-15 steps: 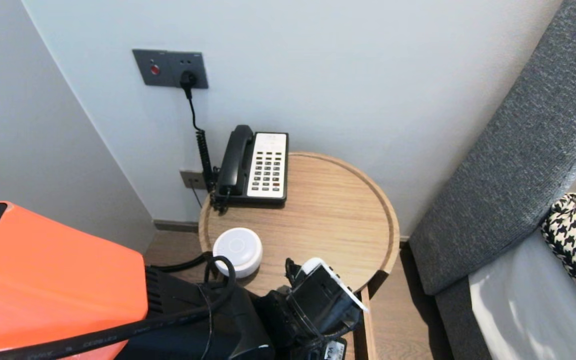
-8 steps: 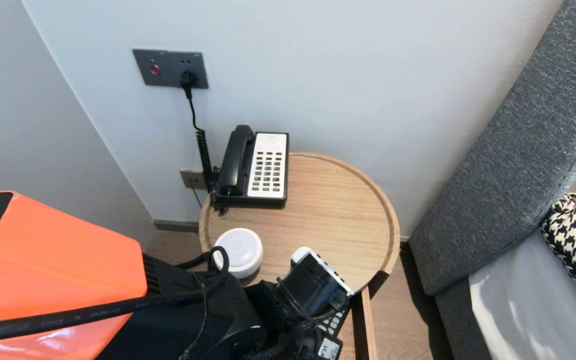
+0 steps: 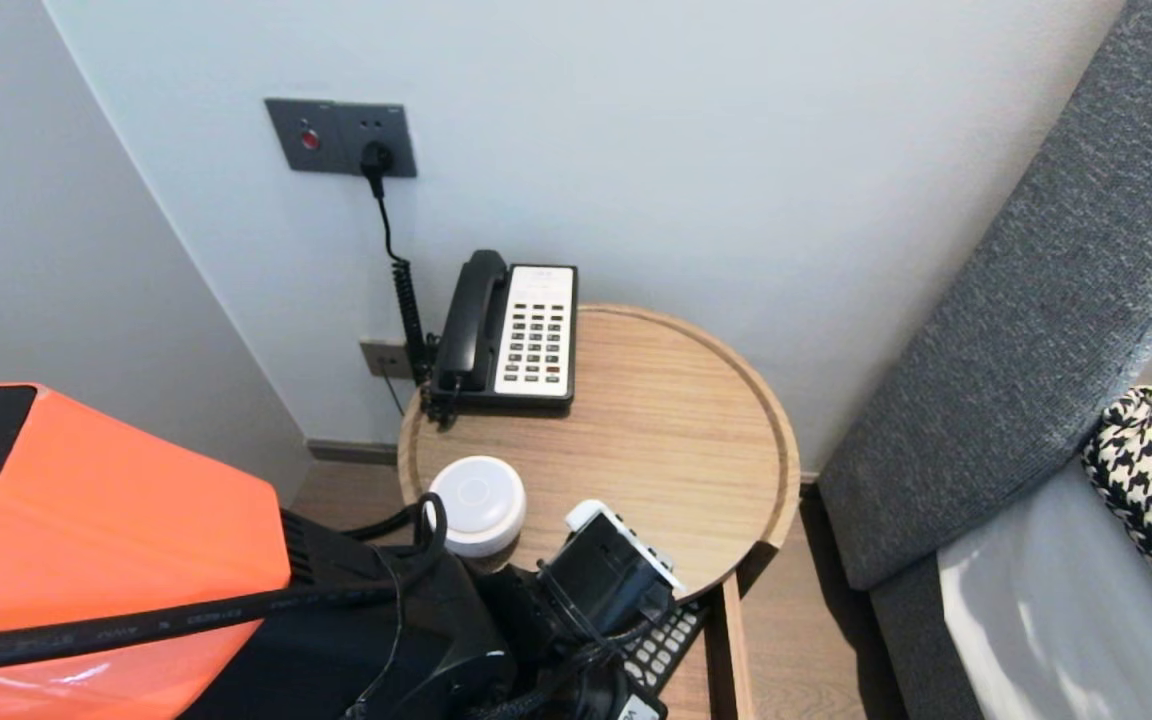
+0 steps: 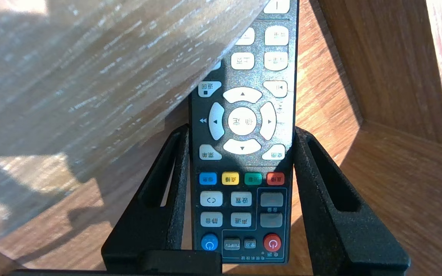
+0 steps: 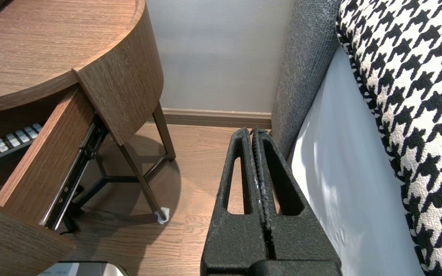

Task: Take the remote control out of the drawer one by one and place them on the table

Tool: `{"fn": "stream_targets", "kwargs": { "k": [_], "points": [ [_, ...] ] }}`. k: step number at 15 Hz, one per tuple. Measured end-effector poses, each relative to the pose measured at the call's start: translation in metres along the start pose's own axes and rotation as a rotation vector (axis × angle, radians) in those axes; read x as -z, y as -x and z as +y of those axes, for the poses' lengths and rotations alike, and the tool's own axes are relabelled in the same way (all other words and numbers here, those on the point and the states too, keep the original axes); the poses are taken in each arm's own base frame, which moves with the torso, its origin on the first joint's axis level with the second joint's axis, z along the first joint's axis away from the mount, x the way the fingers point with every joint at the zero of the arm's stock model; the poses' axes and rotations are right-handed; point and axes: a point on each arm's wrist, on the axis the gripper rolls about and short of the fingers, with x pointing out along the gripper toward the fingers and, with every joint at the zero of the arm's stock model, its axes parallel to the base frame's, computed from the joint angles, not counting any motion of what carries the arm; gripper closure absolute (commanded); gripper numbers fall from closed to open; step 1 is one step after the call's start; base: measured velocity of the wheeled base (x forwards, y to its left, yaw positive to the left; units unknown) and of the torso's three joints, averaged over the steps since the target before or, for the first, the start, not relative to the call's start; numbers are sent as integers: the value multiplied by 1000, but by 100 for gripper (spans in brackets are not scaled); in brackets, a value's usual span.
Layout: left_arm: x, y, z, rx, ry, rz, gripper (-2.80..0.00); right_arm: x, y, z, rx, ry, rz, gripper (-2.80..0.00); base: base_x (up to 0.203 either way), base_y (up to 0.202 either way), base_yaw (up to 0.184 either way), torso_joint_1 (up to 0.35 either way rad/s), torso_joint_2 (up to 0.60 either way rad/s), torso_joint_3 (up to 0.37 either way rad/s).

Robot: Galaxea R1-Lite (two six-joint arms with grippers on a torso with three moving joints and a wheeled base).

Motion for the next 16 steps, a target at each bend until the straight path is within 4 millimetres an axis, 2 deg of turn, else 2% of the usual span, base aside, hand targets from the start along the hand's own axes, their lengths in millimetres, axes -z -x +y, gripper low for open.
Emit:
{"fn": "stream_targets", "kwargs": {
  "k": [5,16],
  "points": [
    [2,4,5,25,-56,6,0,0,0,0,0,0,0,0,0,0,0,0,0,0],
    [21,25,20,37,-89,1,0,0,0,0,0,0,0,0,0,0,0,0,0,0]
  ]
}}
